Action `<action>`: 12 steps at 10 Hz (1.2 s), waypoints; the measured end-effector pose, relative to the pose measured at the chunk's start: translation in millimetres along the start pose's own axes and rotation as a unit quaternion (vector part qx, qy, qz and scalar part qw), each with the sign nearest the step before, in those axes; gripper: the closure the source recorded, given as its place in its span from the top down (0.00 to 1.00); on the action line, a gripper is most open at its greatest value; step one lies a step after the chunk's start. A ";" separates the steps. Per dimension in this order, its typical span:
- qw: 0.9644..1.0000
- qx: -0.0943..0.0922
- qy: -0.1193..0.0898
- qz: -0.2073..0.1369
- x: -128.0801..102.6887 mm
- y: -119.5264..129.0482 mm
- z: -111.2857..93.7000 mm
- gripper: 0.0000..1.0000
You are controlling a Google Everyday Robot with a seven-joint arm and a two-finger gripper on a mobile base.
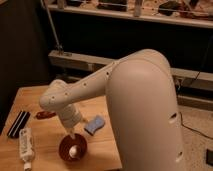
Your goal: Pick up the ceramic bowl
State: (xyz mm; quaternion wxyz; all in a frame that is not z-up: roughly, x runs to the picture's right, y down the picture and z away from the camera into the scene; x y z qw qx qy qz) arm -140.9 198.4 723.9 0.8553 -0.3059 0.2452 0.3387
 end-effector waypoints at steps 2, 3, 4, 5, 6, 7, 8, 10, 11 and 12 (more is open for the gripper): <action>1.000 0.000 0.014 -0.016 -1.2 -0.5 5.9 0.65; 0.999 0.004 0.032 -0.029 1.8 -0.8 12.8 0.65; 0.998 0.007 0.042 -0.038 2.8 0.2 16.4 0.65; 0.997 0.010 0.054 -0.048 3.0 2.2 20.5 0.65; 0.996 0.013 0.063 -0.054 2.5 2.1 24.4 0.65; 0.996 0.017 0.071 -0.057 1.6 1.9 27.7 0.65; 0.995 0.020 0.078 -0.060 -0.2 2.9 31.2 0.65; 0.994 0.018 0.084 -0.065 -6.0 6.0 35.9 0.65; 0.994 0.013 0.087 -0.066 -7.1 7.4 37.9 0.65; 0.994 0.007 0.091 -0.067 -8.8 9.9 40.2 0.65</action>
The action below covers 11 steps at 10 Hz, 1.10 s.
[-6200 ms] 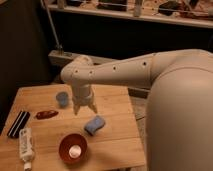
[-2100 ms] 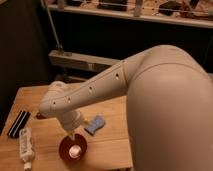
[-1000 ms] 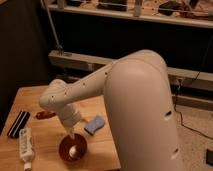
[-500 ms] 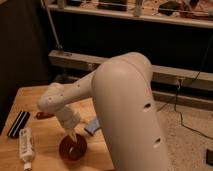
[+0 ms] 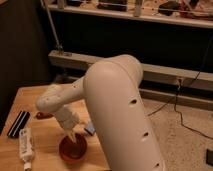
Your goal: Pick up the ceramic bowl
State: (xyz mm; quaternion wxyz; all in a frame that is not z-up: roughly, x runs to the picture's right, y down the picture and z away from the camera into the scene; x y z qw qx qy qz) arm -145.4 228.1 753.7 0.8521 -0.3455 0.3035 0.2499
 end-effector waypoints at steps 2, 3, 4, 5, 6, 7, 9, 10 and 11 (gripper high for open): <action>1.000 -0.014 0.007 0.003 -3.5 0.3 3.6 0.65; 1.000 -0.020 0.010 0.005 -5.1 -1.0 4.7 0.65; 1.000 -0.024 0.013 0.007 -6.3 -1.9 5.8 0.65; 0.999 -0.027 0.016 0.009 -7.1 -3.4 6.4 0.65; 0.999 -0.030 0.019 0.010 -7.7 -5.1 7.4 0.63; 0.999 -0.032 0.024 0.010 -8.1 -6.3 8.2 0.56; 0.999 -0.035 0.033 0.005 -8.6 -6.8 9.9 0.34; 0.999 -0.035 0.037 0.003 -8.8 -7.4 10.8 0.24; 0.998 -0.035 0.042 0.000 -8.9 -7.6 11.8 0.11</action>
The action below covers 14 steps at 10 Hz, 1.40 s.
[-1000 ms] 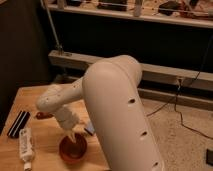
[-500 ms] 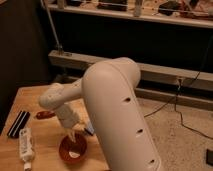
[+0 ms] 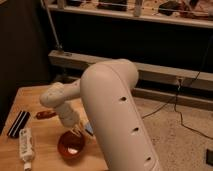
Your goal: Pick up the ceramic bowl
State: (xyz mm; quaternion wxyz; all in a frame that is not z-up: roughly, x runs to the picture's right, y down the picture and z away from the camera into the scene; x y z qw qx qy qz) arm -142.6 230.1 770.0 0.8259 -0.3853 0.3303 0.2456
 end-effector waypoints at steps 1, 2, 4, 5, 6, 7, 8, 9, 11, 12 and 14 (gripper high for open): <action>1.000 0.000 0.003 -0.002 -0.3 -0.1 0.6 0.03; 1.000 0.001 0.006 -0.003 -0.9 -0.3 0.9 0.00; 1.000 -0.003 0.000 -0.002 -4.8 -0.4 -1.7 0.00; 1.000 -0.009 -0.012 0.005 -8.7 -0.6 -6.6 0.00; 0.999 -0.020 -0.034 0.019 -13.9 -1.8 -16.1 0.00; 0.997 -0.034 -0.063 0.035 -18.4 -4.5 -28.9 0.00; 0.994 -0.047 -0.092 0.047 -22.1 -6.2 -41.8 0.00; 0.990 -0.056 -0.117 0.054 -23.3 -7.1 -53.8 0.00; 0.980 -0.079 -0.172 0.067 -20.8 -7.8 -81.6 0.00; 0.973 -0.091 -0.195 0.076 -16.0 -8.4 -94.9 0.00; 0.960 -0.106 -0.237 0.104 -2.2 -12.9 -119.9 0.00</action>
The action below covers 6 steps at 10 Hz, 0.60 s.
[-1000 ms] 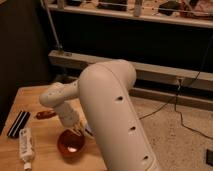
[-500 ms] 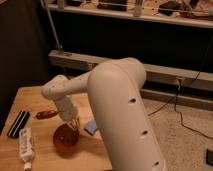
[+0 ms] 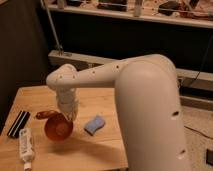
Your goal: Pick up the ceramic bowl
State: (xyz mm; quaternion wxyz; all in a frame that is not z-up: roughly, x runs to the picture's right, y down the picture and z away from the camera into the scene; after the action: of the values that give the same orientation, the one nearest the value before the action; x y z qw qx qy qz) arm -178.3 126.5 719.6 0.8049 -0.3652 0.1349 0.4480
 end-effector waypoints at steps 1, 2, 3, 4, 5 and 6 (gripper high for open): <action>1.000 -0.003 -0.019 0.012 1.4 -1.5 -12.5 0.00; 0.999 -0.004 -0.035 0.023 4.3 -4.6 -22.6 0.00; 0.999 -0.003 -0.041 0.031 8.3 -7.8 -27.2 0.00; 0.998 -0.001 -0.046 0.037 12.4 -10.1 -31.7 0.00; 0.998 0.002 -0.047 0.041 17.1 -12.9 -33.1 0.00; 0.998 0.007 -0.047 0.044 21.6 -14.4 -33.3 0.00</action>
State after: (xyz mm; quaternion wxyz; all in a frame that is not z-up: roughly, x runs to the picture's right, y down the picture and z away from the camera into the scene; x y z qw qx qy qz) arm -150.7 111.5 691.4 0.7921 -0.3321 0.1159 0.4989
